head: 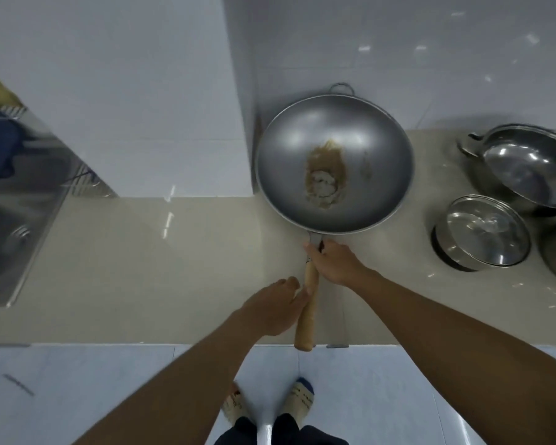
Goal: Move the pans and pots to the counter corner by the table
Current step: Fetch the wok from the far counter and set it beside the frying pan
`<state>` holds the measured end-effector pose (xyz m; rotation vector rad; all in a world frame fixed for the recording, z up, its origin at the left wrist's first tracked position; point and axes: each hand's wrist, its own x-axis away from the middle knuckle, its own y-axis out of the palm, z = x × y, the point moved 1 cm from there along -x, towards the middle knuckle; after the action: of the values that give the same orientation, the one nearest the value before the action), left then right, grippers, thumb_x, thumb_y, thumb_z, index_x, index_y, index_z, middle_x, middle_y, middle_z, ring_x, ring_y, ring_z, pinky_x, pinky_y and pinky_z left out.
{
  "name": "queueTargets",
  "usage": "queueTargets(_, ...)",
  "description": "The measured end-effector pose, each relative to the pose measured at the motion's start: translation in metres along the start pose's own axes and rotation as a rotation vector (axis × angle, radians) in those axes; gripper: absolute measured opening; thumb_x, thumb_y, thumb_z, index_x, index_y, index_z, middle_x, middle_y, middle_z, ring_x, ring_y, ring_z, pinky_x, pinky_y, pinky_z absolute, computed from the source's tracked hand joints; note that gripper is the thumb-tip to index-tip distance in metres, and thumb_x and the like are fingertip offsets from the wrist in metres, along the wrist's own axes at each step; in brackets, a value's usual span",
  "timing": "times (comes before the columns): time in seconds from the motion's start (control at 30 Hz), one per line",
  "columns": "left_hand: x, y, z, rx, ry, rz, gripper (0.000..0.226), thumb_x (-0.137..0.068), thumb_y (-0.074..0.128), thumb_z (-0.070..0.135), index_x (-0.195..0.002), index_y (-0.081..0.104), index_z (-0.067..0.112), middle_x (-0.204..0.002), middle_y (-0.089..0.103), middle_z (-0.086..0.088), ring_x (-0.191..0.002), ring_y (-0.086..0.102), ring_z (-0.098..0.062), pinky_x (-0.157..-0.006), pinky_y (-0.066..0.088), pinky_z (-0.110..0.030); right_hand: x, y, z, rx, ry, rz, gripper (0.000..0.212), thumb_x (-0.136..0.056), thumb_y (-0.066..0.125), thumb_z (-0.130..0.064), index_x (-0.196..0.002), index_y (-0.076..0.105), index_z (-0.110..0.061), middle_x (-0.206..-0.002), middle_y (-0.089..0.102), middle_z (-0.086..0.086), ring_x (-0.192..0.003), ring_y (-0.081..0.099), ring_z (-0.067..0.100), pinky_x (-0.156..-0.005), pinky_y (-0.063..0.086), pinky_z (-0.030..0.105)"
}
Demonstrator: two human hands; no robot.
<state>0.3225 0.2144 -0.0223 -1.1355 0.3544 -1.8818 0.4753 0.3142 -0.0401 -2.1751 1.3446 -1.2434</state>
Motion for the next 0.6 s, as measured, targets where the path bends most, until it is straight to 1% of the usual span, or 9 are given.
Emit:
queueTargets(0.13,0.002,0.009,0.005,0.146,-0.032,-0.021,0.048,-0.102,0.025,0.057,-0.106,0.049,0.015,-0.089,0.062,-0.001,-0.075,0.061,-0.016,-0.07,0.049,-0.034,-0.014,0.011,-0.007,-0.105,0.019,0.017,0.049,-0.098,0.043,-0.058,-0.097,0.065,-0.015,-0.09,0.066,-0.002,-0.086,0.063,0.016,-0.065,0.043,0.028)
queueTargets(0.2,0.004,0.01,0.006,0.191,-0.053,-0.025,0.045,-0.103,0.026,0.055,-0.104,0.047,0.015,-0.085,0.06,0.0,-0.071,0.059,-0.014,-0.063,0.045,-0.031,-0.018,0.014,-0.01,-0.166,0.046,0.029,0.042,-0.1,0.046,-0.05,-0.091,0.065,-0.013,-0.086,0.065,-0.003,-0.083,0.062,0.015,-0.061,0.042,0.026)
queueTargets(0.27,0.006,0.01,0.005,0.206,-0.075,-0.045,0.041,-0.104,0.028,0.052,-0.105,0.046,0.015,-0.086,0.059,0.001,-0.07,0.058,-0.012,-0.06,0.042,-0.028,-0.022,0.016,-0.013,-0.216,0.081,0.039,0.038,-0.101,0.046,-0.043,-0.089,0.062,-0.011,-0.082,0.062,-0.002,-0.082,0.062,0.018,-0.061,0.042,0.026)
queueTargets(0.3,0.007,0.009,0.004,0.217,-0.084,-0.051,0.04,-0.104,0.028,0.051,-0.106,0.046,0.014,-0.087,0.06,0.0,-0.071,0.058,-0.012,-0.06,0.042,-0.028,-0.023,0.018,-0.014,-0.229,0.095,0.039,0.038,-0.101,0.045,-0.041,-0.093,0.061,-0.008,-0.084,0.063,0.0,-0.085,0.063,0.021,-0.063,0.044,0.028)
queueTargets(0.4,0.009,0.002,0.007,0.242,-0.119,-0.05,0.037,-0.104,0.029,0.045,-0.108,0.044,0.011,-0.089,0.061,-0.005,-0.07,0.057,-0.016,-0.062,0.043,-0.032,-0.024,0.024,-0.02,-0.278,0.144,0.032,0.045,-0.1,0.041,-0.039,-0.116,0.055,0.001,-0.1,0.066,0.011,-0.091,0.065,0.026,-0.074,0.05,0.035)
queueTargets(0.43,0.01,0.0,0.009,0.217,-0.122,-0.055,0.032,-0.104,0.032,0.039,-0.109,0.042,0.009,-0.089,0.059,-0.007,-0.068,0.056,-0.018,-0.06,0.043,-0.033,-0.024,0.025,-0.023,-0.297,0.154,0.029,0.048,-0.1,0.04,-0.039,-0.122,0.053,0.001,-0.105,0.066,0.014,-0.092,0.065,0.027,-0.074,0.05,0.036)
queueTargets(0.5,0.01,-0.003,0.012,0.099,-0.132,-0.053,0.02,-0.1,0.04,0.02,-0.111,0.038,0.004,-0.088,0.05,-0.01,-0.062,0.053,-0.022,-0.055,0.045,-0.036,-0.024,0.027,-0.028,-0.328,0.172,0.026,0.051,-0.098,0.042,-0.039,-0.128,0.052,0.001,-0.11,0.066,0.016,-0.089,0.065,0.027,-0.069,0.05,0.035)
queueTargets(0.53,0.011,-0.004,0.012,0.076,-0.155,-0.032,0.018,-0.098,0.04,0.017,-0.111,0.037,0.004,-0.084,0.048,-0.01,-0.058,0.053,-0.026,-0.051,0.047,-0.037,-0.024,0.026,-0.031,-0.343,0.185,0.024,0.051,-0.097,0.045,-0.04,-0.129,0.052,0.0,-0.11,0.066,0.015,-0.088,0.065,0.026,-0.065,0.049,0.033)
queueTargets(0.6,0.015,-0.008,0.012,0.066,-0.182,0.004,0.019,-0.101,0.032,0.025,-0.108,0.037,0.009,-0.081,0.05,-0.011,-0.054,0.057,-0.031,-0.042,0.046,-0.032,-0.025,0.026,-0.034,-0.372,0.2,0.016,0.055,-0.094,0.052,-0.043,-0.13,0.052,-0.001,-0.112,0.067,0.014,-0.09,0.066,0.026,-0.065,0.05,0.033)
